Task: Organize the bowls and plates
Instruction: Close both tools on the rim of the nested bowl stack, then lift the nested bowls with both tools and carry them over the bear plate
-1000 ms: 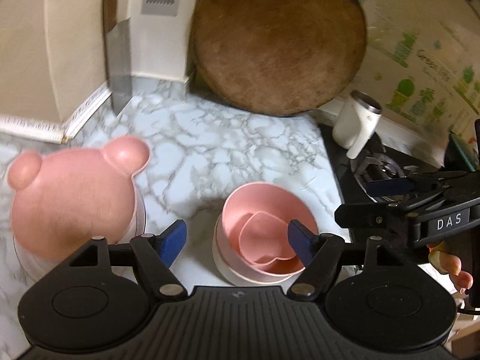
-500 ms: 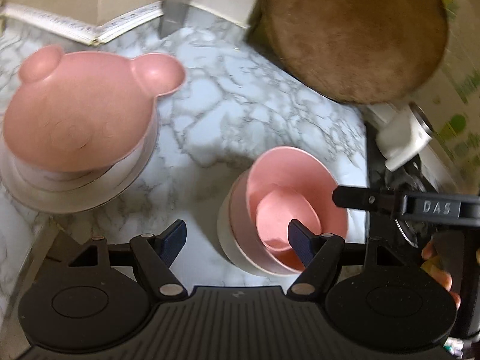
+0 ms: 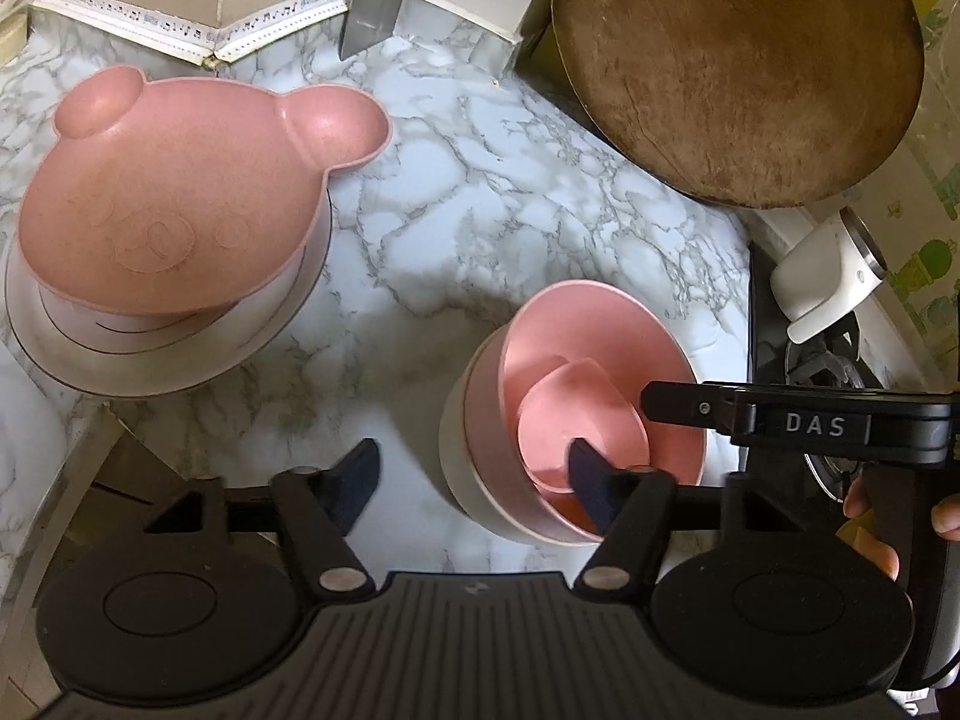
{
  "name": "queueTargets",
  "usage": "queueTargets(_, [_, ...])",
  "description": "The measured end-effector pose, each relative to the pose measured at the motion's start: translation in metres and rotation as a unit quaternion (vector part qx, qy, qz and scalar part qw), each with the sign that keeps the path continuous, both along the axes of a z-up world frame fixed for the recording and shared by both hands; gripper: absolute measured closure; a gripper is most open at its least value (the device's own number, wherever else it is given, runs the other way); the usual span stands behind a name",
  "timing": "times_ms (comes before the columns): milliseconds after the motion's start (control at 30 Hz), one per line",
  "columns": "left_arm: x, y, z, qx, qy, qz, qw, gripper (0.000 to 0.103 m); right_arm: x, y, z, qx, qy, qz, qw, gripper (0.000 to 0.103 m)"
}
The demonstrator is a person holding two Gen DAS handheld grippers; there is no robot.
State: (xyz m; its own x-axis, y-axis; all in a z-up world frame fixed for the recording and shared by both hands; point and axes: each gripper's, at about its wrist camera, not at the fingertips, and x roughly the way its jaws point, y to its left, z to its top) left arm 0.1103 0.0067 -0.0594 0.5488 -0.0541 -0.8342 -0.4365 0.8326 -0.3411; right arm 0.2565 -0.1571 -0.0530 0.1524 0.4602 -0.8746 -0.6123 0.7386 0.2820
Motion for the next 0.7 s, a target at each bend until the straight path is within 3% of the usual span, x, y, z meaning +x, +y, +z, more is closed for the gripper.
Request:
queueTargets(100, [0.001,0.0,-0.004,-0.01,0.003,-0.003,0.9999,0.053,0.001,0.0,-0.003,0.002,0.014,0.0,1.0,0.056])
queueTargets(400, [0.002,0.003,-0.009,-0.041,-0.001,-0.005,0.9991,0.07,-0.003,0.002,-0.013,0.004,0.046,0.005,0.999,0.07])
queueTargets(500, [0.003,0.001,-0.008,-0.036,-0.003,-0.01,0.9993,0.073,-0.005,0.002,-0.012,0.011,0.05,0.004,0.999,0.078])
queueTargets(700, [0.004,0.0,-0.008,-0.033,-0.005,-0.016,0.9993,0.075,-0.008,0.002,-0.01,0.009,0.047,-0.001,0.999,0.08])
